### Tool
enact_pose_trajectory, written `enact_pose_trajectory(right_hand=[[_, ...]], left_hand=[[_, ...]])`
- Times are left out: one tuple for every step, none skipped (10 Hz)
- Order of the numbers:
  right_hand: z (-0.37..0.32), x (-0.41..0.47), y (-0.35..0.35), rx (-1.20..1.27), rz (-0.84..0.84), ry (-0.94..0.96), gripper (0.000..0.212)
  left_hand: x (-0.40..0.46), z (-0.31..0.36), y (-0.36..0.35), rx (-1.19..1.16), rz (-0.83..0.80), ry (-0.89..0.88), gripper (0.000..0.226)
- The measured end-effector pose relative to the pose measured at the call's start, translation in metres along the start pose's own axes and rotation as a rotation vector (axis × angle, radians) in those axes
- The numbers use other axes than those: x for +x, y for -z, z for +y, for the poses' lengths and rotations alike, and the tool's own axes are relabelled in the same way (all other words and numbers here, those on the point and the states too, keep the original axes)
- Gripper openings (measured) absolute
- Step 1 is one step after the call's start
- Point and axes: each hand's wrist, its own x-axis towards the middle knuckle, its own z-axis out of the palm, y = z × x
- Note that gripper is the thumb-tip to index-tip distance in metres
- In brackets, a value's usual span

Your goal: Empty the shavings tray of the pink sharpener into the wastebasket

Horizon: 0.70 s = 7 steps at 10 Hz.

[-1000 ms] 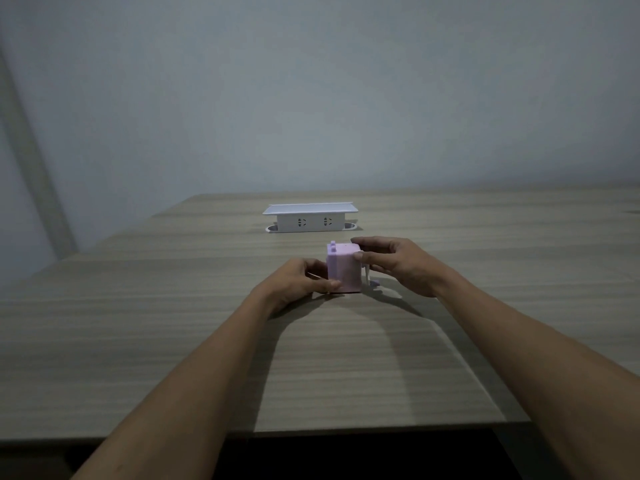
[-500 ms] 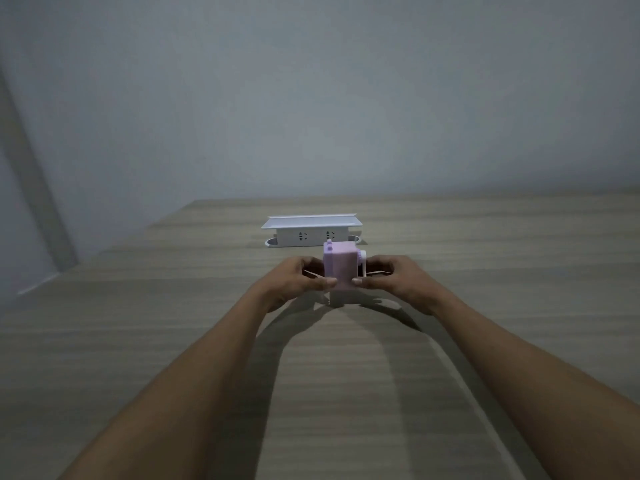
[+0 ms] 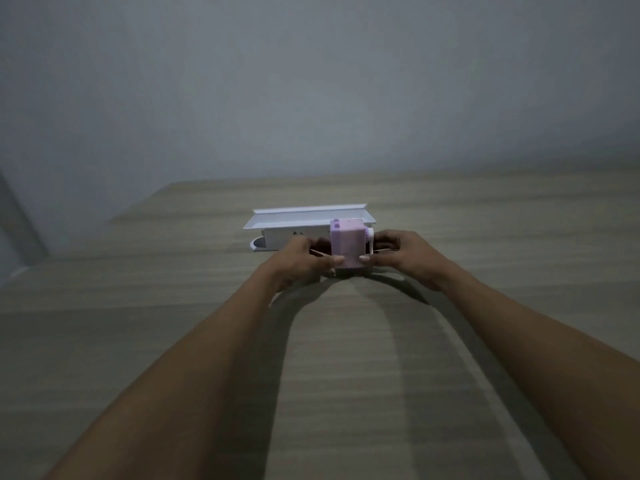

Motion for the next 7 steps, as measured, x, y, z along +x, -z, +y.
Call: enact_pose_trajectory(right_hand=[[0.014,0.017,0.003,0.015,0.003,-0.019,0.045],[0.027,0.03,0.004,-0.012,0.024,0.007,0.044],[0.034,0.038,0.006,-0.006,0.033,0.034,0.043],[0.037,0.041,0.006,-0.023,0.035,0.063,0.043],[0.036,0.043,0.007,-0.049,0.025,0.072,0.041],[0.038,0.045,0.008,-0.05,0.007,0.059,0.043],[0.036,0.044,0.007,-0.051,0.037,0.005,0.057]], left_hand=[[0.02,-0.008,-0.002,-0.008,0.009,0.011,0.035],[0.038,-0.016,-0.005,-0.022,0.014,0.013,0.037],[0.05,-0.023,-0.006,-0.04,0.033,0.021,0.042],[0.059,-0.029,-0.005,-0.071,0.033,0.033,0.044],[0.062,-0.028,-0.003,-0.106,0.031,0.037,0.044],[0.066,-0.031,-0.002,-0.098,0.01,0.053,0.046],[0.06,-0.025,0.002,-0.028,0.004,0.068,0.051]])
